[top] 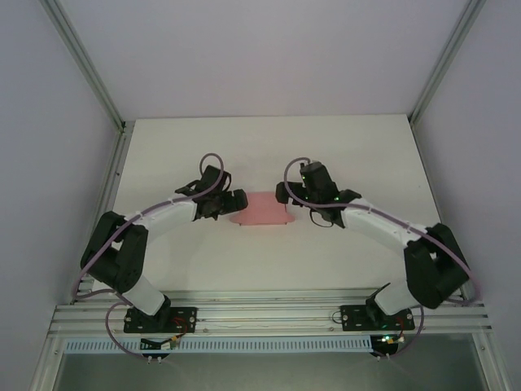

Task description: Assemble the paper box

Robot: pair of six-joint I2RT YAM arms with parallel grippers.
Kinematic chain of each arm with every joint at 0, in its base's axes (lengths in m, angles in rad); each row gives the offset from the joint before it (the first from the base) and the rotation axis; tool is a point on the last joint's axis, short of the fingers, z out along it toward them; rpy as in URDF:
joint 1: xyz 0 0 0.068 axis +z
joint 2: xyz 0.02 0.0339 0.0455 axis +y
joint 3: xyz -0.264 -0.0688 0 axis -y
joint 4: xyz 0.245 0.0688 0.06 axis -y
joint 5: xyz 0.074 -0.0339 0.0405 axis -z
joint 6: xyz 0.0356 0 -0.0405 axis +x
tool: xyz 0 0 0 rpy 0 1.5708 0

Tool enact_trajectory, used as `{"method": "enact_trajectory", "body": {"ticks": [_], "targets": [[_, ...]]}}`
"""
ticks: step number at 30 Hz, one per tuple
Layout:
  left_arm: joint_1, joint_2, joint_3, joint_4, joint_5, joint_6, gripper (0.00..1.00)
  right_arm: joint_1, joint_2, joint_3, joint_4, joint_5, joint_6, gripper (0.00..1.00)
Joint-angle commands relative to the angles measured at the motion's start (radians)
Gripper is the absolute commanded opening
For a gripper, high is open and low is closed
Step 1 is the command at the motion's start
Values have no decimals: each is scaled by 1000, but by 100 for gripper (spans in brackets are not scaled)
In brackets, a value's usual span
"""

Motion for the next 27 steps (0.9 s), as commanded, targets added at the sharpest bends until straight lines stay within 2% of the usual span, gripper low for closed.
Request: {"method": "enact_trajectory", "body": {"ticks": [1,4,7,13,18,24,27], "targets": [[11,6,29,-40,10,13,91,-19,85,77,-129,-31,38,100],[21,63,45,2,69,15,85,-36,160,119,-148,-90,65,100],[23,103,50,20,129,24,75,-39,215,140,-162,-155,67,100],[38,118,-32,131,209,13,61,-41,255,100,-107,-206,93,98],[72,136,-96,205,279,-30,40,-54,250,68,-66,-259,122,97],[112,114,-207,313,346,-71,20,-123,230,-26,149,-552,191,96],[140,103,-237,353,389,-82,8,-130,243,-35,215,-650,193,96]]}}
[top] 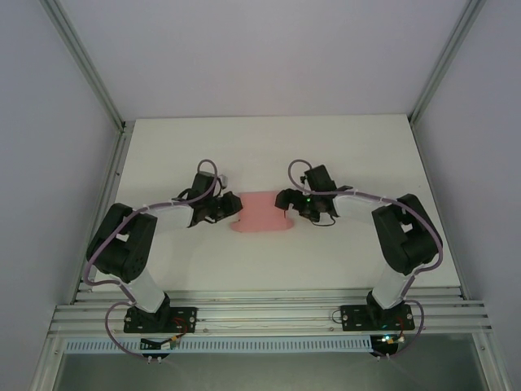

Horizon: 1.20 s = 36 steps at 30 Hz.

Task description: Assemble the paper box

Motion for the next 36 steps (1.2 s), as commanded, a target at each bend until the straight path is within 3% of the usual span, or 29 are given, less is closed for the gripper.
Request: {"method": "enact_trajectory", "body": {"ticks": [1,7,13,21,22,28,30,32,33,36], "targets": [[36,11,-72,-45,21,-20,6,5,2,-9,126,-188,35,95],[55,-15,-102,-35,32,-1,3,-4,72,6,196,-282,68,94],[61,-15,-111,-13,48,0,4,-7,146,49,305,-413,106,85],[63,-9,-111,30,53,-19,4,-29,160,-14,721,-606,283,70],[62,-9,-108,36,53,-21,4,-29,163,-16,754,-620,303,65],[63,-33,-99,60,63,-24,9,-30,154,6,639,-612,274,49],[63,-58,-91,46,49,-8,14,-30,141,20,536,-574,232,42],[62,-98,-76,5,11,25,21,-30,122,40,415,-522,185,41],[62,-124,-62,-25,-16,49,29,-32,110,47,371,-500,174,40],[61,-224,-9,-114,-106,153,69,-42,74,84,191,-415,195,39]]}}
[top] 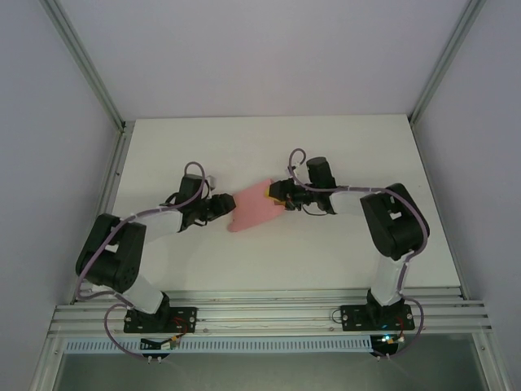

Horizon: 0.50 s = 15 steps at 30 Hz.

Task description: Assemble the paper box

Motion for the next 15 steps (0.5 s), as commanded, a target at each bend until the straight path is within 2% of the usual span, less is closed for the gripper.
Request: {"method": "enact_trajectory", "body": {"ticks": [1,2,4,5,7,8,9,11,13,15], "targets": [[-8,-140,77,-98,-103,156,81,-14,-59,61,-265,78,10,38],[-19,-174,87,-100,-113,215,87,-23,-62,70,-311,85,59,38],[-68,-229,106,-96,-156,385,89,-45,-63,66,-328,50,175,40],[-111,-245,116,-100,-212,483,90,-59,-61,63,-340,31,242,43],[-213,-253,146,-121,-306,697,91,-92,-48,69,-403,-4,354,40],[-249,-249,162,-142,-286,787,91,-108,-45,71,-436,-28,396,40],[-273,-240,182,-187,-215,882,91,-124,-48,68,-459,-49,437,40],[-315,-212,226,-274,-154,1006,89,-145,-74,65,-506,-46,487,40],[-361,-175,251,-313,-159,1109,89,-166,-106,86,-637,-18,500,41],[-408,-141,258,-313,-213,1190,88,-189,-124,104,-727,-41,511,42]]}}
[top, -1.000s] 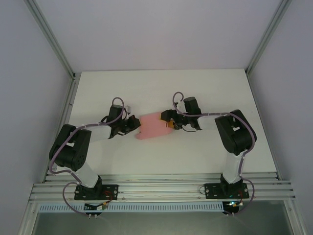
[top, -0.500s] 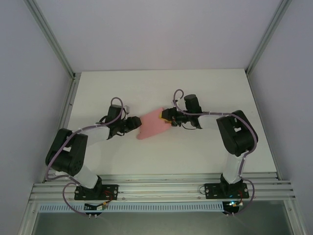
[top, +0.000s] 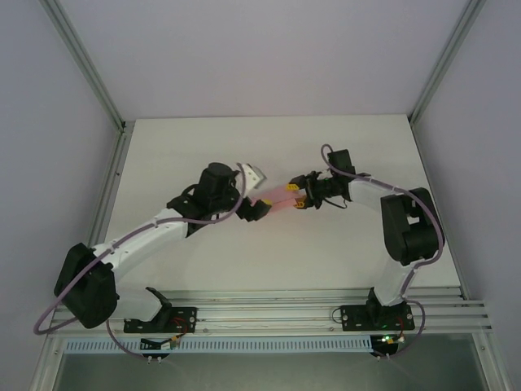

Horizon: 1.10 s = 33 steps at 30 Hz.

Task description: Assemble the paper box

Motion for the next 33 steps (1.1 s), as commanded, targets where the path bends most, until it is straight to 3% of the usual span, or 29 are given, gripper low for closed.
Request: {"method": "enact_trajectory", "body": {"ticks": [1,7,10,17,22,25,27,29,33], "targets": [[-56,65,19,-97,-62,289,88,-24,-43,25,-261,-5,102,42],[-77,168,89,-66,-117,328,87,-28,-75,-13,-257,-56,191,41],[-81,211,107,-54,-123,325,86,-29,-97,-53,-175,-51,276,42],[-86,274,120,-56,-234,360,72,-39,-100,-145,19,-101,429,40],[-85,297,130,-85,-212,355,63,-41,-83,-221,231,-129,569,41],[-84,303,125,-74,-223,356,55,-56,-82,-220,186,-127,520,43],[-83,307,126,-70,-234,364,48,-78,-93,-202,85,-99,428,51],[-81,314,131,-70,-234,371,48,-104,-115,-148,-83,-36,270,70],[-53,332,178,-153,-164,386,46,-157,-169,10,-431,188,-144,88]]}}
